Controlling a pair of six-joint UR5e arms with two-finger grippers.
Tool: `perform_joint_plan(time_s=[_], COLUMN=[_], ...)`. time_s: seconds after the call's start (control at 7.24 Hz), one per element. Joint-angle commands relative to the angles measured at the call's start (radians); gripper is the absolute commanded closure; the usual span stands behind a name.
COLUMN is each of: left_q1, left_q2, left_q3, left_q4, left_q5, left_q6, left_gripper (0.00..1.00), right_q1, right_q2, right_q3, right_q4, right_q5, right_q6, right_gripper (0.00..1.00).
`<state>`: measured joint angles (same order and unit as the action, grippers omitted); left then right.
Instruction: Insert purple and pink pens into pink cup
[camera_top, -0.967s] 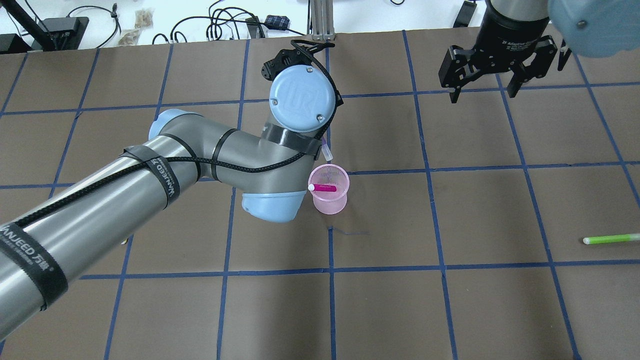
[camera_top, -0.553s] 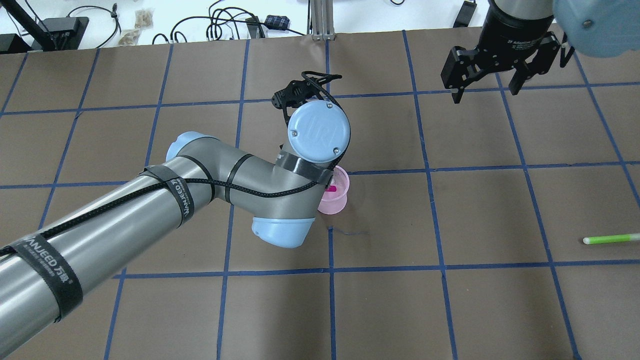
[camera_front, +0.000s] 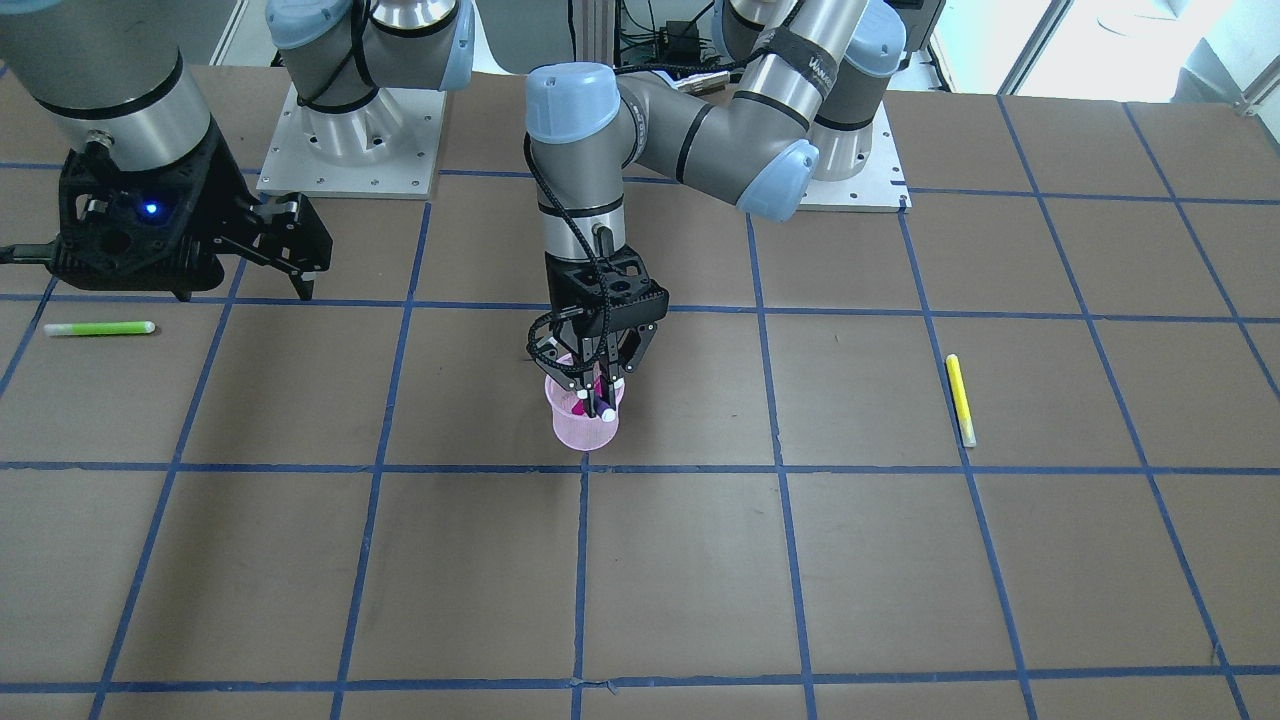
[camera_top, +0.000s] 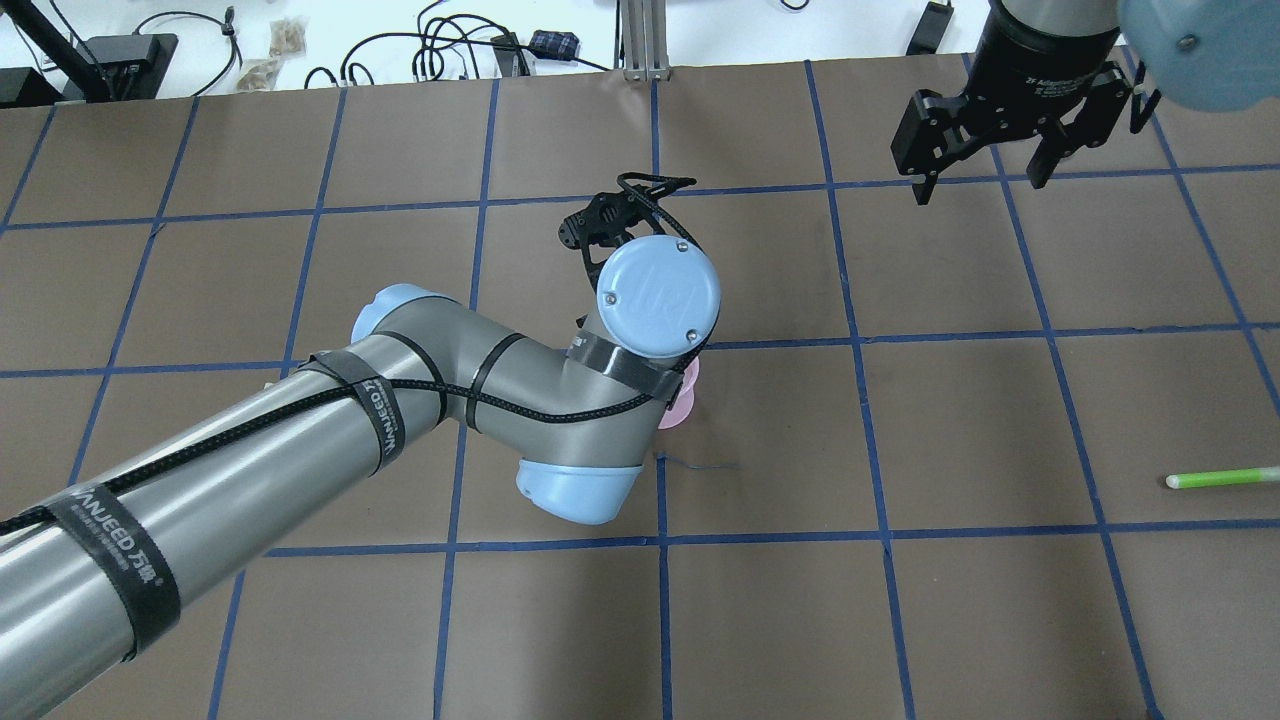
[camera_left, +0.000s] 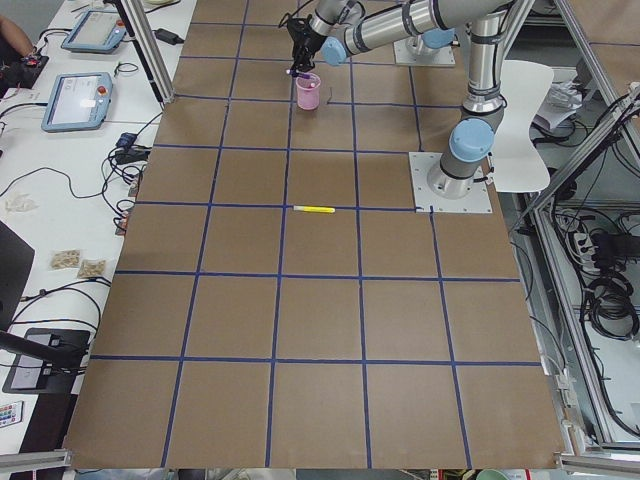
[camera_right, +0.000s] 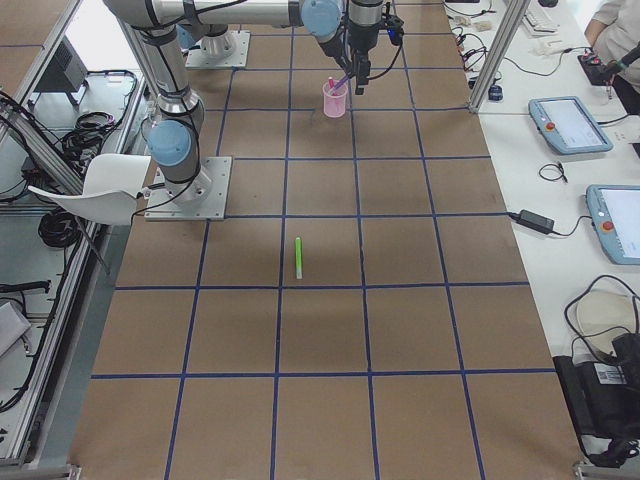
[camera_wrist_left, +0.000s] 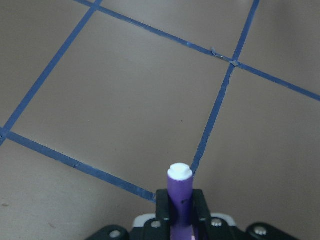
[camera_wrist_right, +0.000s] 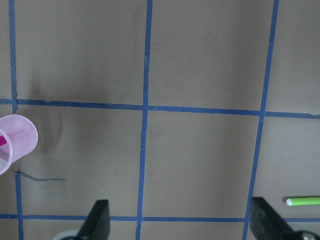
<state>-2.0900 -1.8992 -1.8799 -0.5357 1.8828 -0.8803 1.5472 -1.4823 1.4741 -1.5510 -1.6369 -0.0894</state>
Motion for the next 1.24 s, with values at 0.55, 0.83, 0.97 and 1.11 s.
perform_joint_plan(time_s=[0.55,0.83,0.97,1.11], left_q1=[-0.007,-0.007,-0.007,-0.007], left_q2=[-0.026,-0.026,-0.026,-0.024], left_q3=[-0.001,0.004,0.007,0.008], left_q4=[0.0,0.0,0.0,0.002], left_q5=[0.006,0.002,0.002,0.001], left_q6=[0.001,-0.005,-0.002,-0.005], left_gripper=[0.47,0.1,0.08,0.07], right_q1=[-0.001,-0.001,-0.002,-0.002], right_q2=[-0.001,-0.001,-0.001,-0.001], right_q3=[0.0,0.0,0.0,0.0], right_q4=[-0.003,-0.006,-0.009,-0.009], right_q5=[0.016,0.016,0.014,0.014], right_q6=[-0.001,-0.003,-0.003,-0.001], right_gripper=[0.0,0.0,0.0,0.0])
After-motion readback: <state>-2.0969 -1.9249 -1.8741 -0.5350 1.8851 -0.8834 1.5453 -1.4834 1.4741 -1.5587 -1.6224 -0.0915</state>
